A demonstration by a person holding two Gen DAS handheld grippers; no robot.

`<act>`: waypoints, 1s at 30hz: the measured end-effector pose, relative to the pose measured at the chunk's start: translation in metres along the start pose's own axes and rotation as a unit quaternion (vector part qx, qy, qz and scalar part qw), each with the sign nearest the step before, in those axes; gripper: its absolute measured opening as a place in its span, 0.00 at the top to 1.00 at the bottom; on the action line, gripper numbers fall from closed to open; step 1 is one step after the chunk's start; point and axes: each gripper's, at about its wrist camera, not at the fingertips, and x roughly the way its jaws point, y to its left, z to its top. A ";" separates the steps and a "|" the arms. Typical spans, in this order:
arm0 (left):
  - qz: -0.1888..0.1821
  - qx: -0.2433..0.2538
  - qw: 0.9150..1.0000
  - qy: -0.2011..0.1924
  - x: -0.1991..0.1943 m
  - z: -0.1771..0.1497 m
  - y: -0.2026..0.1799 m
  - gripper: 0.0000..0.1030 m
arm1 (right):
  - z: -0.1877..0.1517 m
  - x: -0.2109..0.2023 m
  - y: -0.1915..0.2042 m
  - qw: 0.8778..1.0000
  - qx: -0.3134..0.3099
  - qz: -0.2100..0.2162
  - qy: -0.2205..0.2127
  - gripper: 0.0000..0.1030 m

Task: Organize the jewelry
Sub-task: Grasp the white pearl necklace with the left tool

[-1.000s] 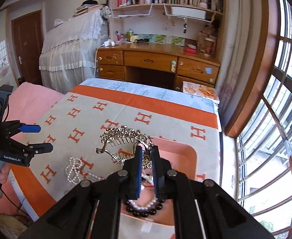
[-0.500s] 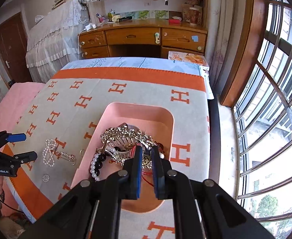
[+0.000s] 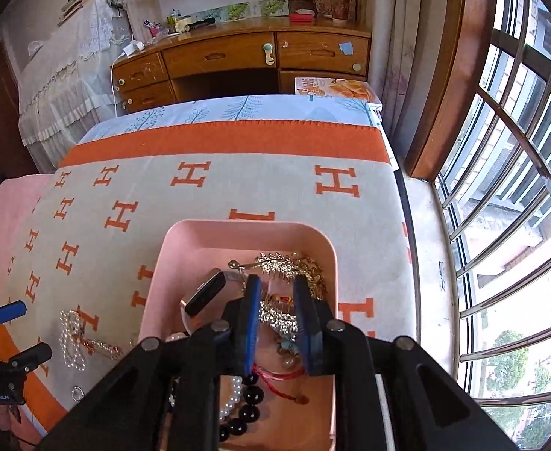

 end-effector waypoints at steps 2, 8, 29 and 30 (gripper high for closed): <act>-0.007 -0.009 1.000 0.003 0.003 0.003 0.004 0.12 | -0.002 -0.007 0.004 1.000 -0.003 0.004 -0.010 0.77; -0.052 -0.051 0.997 0.029 0.015 0.011 0.015 0.21 | -0.011 -0.024 0.019 0.999 0.000 0.038 -0.024 0.77; -0.012 -0.014 0.996 0.091 0.047 0.014 -0.016 0.49 | -0.051 -0.042 0.067 0.993 -0.030 0.111 -0.023 0.77; -0.011 -0.011 0.996 0.087 0.046 0.013 -0.017 0.56 | -0.053 -0.041 0.067 0.993 -0.028 0.112 -0.020 0.77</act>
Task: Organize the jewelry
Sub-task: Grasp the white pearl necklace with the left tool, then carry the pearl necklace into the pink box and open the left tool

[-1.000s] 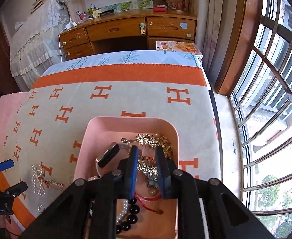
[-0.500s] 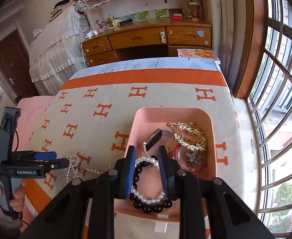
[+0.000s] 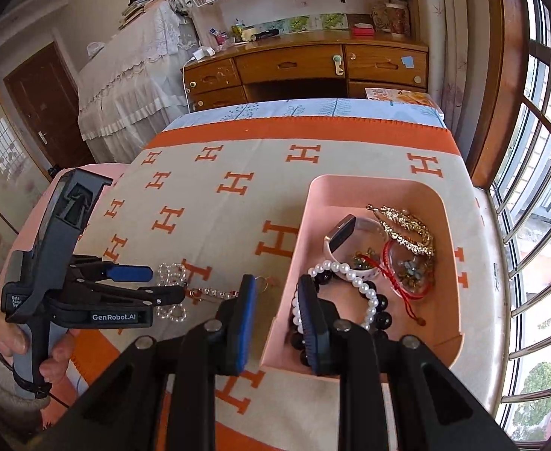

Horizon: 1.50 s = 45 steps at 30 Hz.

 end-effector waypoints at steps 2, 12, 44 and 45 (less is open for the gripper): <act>-0.015 -0.001 1.000 -0.002 -0.001 -0.001 0.001 0.89 | -0.004 0.001 -0.001 1.000 0.006 0.003 0.004 0.77; -0.030 -0.009 0.997 -0.065 -0.050 -0.006 0.000 0.97 | -0.017 -0.012 -0.005 0.999 0.026 0.015 -0.012 0.77; -0.099 0.172 0.969 -0.146 -0.131 0.040 -0.189 0.76 | -0.063 -0.076 -0.065 0.983 0.149 -0.019 -0.109 0.77; -0.092 0.172 0.970 -0.146 -0.128 0.039 -0.188 0.66 | -0.063 -0.075 -0.066 0.983 0.150 -0.019 -0.108 0.77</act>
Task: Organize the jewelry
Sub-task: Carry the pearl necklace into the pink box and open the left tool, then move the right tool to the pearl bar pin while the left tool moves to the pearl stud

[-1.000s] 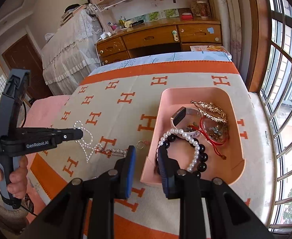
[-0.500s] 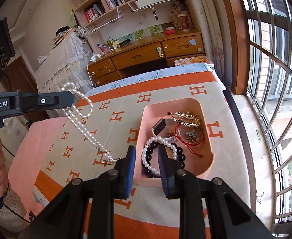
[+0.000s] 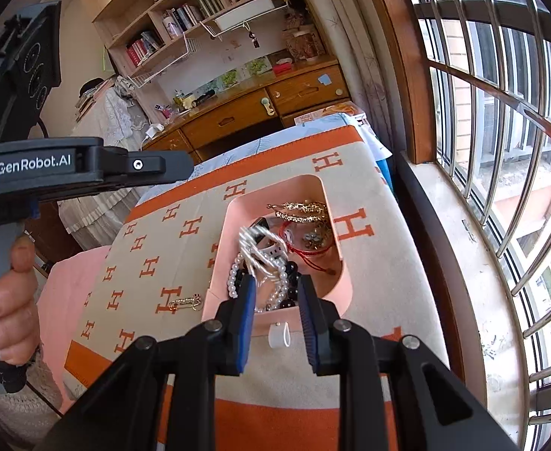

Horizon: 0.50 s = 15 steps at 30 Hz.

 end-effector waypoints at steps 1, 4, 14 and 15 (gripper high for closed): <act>0.009 0.001 1.000 -0.002 0.001 -0.002 0.002 0.46 | 0.000 0.001 -0.001 1.000 0.001 -0.002 0.000 0.77; 0.042 0.009 0.999 -0.025 -0.007 -0.009 0.007 0.41 | -0.001 0.002 -0.001 1.000 0.001 -0.001 0.001 0.77; 0.080 -0.029 0.996 -0.041 -0.041 -0.040 0.047 0.36 | -0.007 0.004 0.016 1.000 -0.016 0.011 0.006 0.77; 0.084 -0.034 0.995 -0.043 -0.044 -0.046 0.052 0.34 | -0.008 0.004 0.018 1.000 -0.019 0.012 0.007 0.77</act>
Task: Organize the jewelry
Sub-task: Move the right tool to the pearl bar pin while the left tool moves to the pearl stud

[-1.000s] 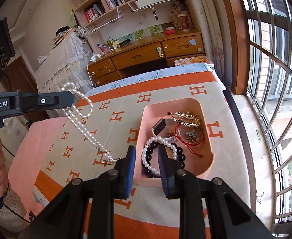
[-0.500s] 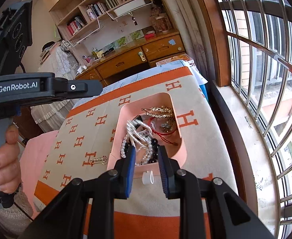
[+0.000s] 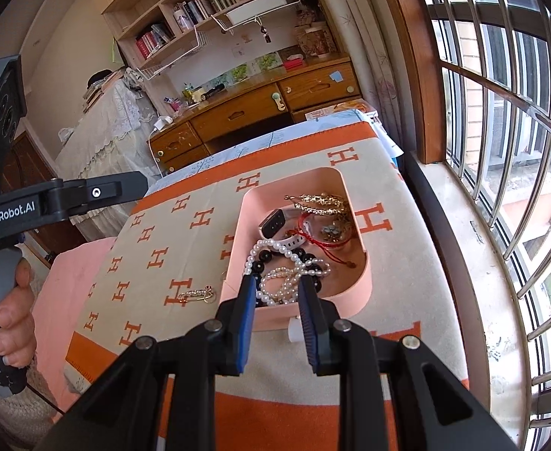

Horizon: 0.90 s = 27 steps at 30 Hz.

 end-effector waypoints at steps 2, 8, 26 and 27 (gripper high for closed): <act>0.013 -0.007 1.000 -0.004 -0.005 -0.011 0.009 0.33 | -0.002 0.000 0.006 1.000 -0.007 0.000 0.002 0.77; 0.041 -0.024 0.999 0.018 -0.002 -0.058 0.033 0.33 | -0.010 -0.001 0.022 1.000 -0.025 0.002 0.006 0.77; 0.093 -0.074 0.992 0.038 0.052 -0.166 0.052 0.42 | -0.059 0.027 0.045 0.998 -0.035 0.038 0.035 0.77; 0.093 -0.073 0.992 0.039 0.053 -0.166 0.051 0.45 | -0.061 0.030 0.045 0.998 -0.034 0.039 0.042 0.77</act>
